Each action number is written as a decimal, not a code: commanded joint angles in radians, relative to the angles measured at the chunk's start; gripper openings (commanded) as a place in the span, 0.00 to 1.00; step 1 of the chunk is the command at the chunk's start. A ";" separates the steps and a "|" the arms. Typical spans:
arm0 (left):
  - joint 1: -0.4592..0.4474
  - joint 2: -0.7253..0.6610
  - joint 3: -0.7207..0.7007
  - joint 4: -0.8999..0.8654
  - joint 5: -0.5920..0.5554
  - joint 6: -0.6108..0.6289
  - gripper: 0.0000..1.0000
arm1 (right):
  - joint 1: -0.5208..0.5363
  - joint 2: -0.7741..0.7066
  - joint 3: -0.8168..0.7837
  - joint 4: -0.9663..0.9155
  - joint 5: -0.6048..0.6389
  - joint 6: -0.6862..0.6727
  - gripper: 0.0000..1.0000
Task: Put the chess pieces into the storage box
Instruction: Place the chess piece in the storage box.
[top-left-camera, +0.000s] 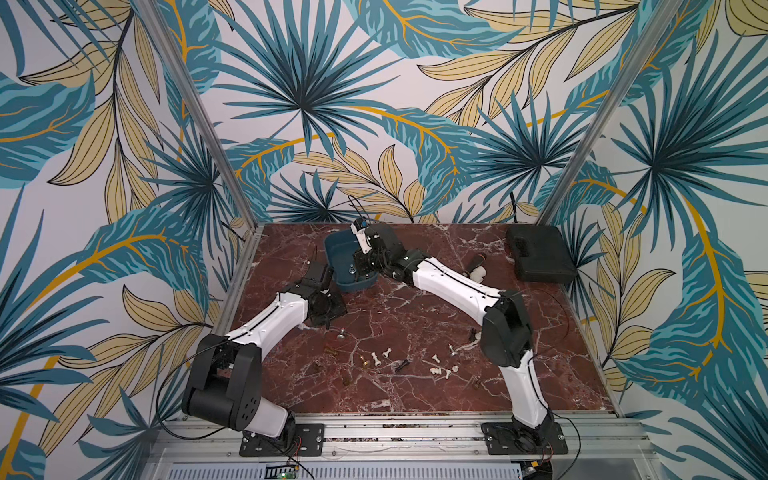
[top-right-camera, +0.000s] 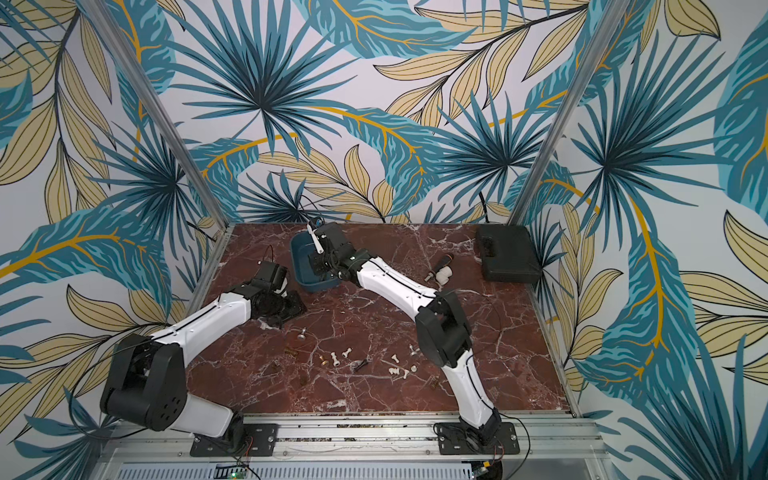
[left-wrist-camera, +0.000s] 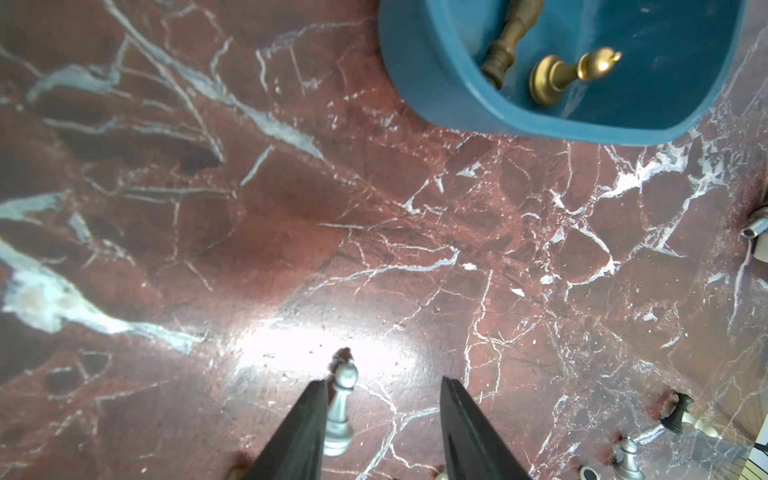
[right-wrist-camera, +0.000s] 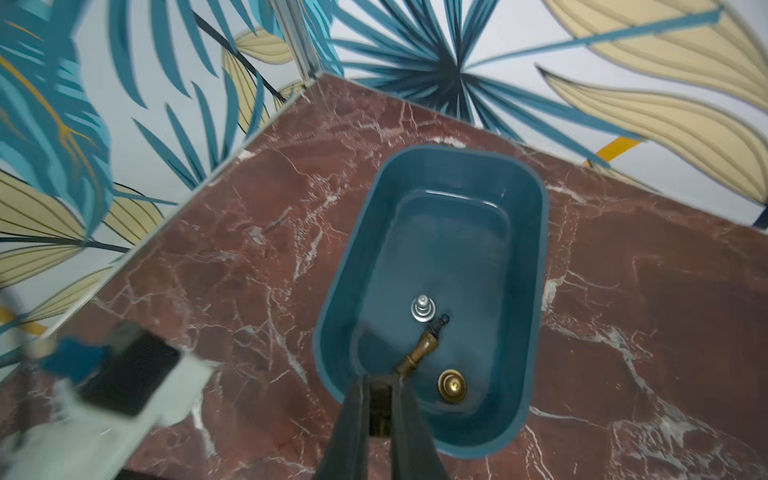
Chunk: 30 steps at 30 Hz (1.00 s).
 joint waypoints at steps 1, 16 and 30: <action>0.010 0.028 0.020 -0.041 0.011 0.048 0.48 | -0.021 0.131 0.146 -0.148 -0.027 0.002 0.02; 0.063 0.012 0.007 -0.087 -0.007 0.119 0.48 | -0.059 0.319 0.313 -0.170 0.012 -0.025 0.23; 0.057 0.027 -0.001 -0.173 0.099 0.262 0.48 | -0.059 -0.191 -0.178 0.086 0.004 0.080 0.34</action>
